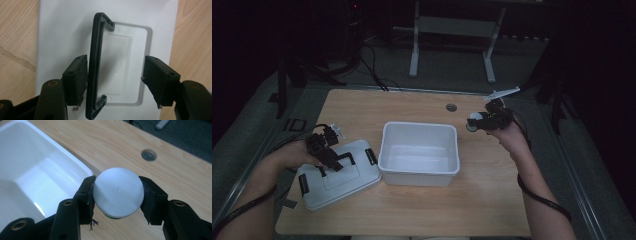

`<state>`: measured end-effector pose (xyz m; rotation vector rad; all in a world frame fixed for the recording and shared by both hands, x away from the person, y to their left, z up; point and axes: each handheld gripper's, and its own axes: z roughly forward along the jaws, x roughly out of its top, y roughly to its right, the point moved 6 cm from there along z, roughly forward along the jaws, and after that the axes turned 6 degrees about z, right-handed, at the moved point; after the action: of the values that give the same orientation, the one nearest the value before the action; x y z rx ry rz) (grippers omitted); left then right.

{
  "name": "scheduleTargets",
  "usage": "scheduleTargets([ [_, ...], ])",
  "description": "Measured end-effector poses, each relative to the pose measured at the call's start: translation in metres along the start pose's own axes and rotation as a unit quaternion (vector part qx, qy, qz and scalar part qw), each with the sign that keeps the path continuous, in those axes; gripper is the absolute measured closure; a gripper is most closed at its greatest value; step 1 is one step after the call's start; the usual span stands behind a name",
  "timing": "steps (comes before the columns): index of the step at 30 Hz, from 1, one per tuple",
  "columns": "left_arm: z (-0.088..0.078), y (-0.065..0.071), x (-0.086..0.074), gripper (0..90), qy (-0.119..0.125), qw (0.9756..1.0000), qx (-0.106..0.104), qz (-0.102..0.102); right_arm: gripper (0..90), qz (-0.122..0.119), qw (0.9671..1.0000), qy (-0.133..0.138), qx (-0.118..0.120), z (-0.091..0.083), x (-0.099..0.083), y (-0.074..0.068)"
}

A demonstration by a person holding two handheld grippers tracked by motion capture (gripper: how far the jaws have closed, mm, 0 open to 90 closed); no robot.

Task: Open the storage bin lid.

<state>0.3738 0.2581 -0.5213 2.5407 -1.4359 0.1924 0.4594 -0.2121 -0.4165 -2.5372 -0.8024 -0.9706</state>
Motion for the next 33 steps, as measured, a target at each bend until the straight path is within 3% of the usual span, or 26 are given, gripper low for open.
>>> scheduleTargets([
  [5, 0.000, 0.001, 0.001, 37.1, -0.001, 1.0000, -0.001, 0.002, 50.3, -0.026, 0.9993, 0.009, 0.026, -0.009, 0.012, -0.022],
  [12, 0.001, 0.002, 0.002, 37.1, -0.002, 1.0000, -0.003, 0.006, 50.4, -0.055, 0.9972, 0.002, 0.050, -0.003, 0.022, -0.048],
  [21, 0.002, 0.002, 0.001, 37.1, 0.000, 1.0000, -0.003, 0.006, 50.3, -0.083, 0.9933, -0.034, 0.072, 0.027, 0.027, -0.076],
  [33, 0.004, 0.002, -0.001, 37.1, 0.000, 1.0000, -0.005, 0.007, 50.4, -0.090, 0.9873, -0.085, 0.099, 0.074, 0.014, -0.102],
])
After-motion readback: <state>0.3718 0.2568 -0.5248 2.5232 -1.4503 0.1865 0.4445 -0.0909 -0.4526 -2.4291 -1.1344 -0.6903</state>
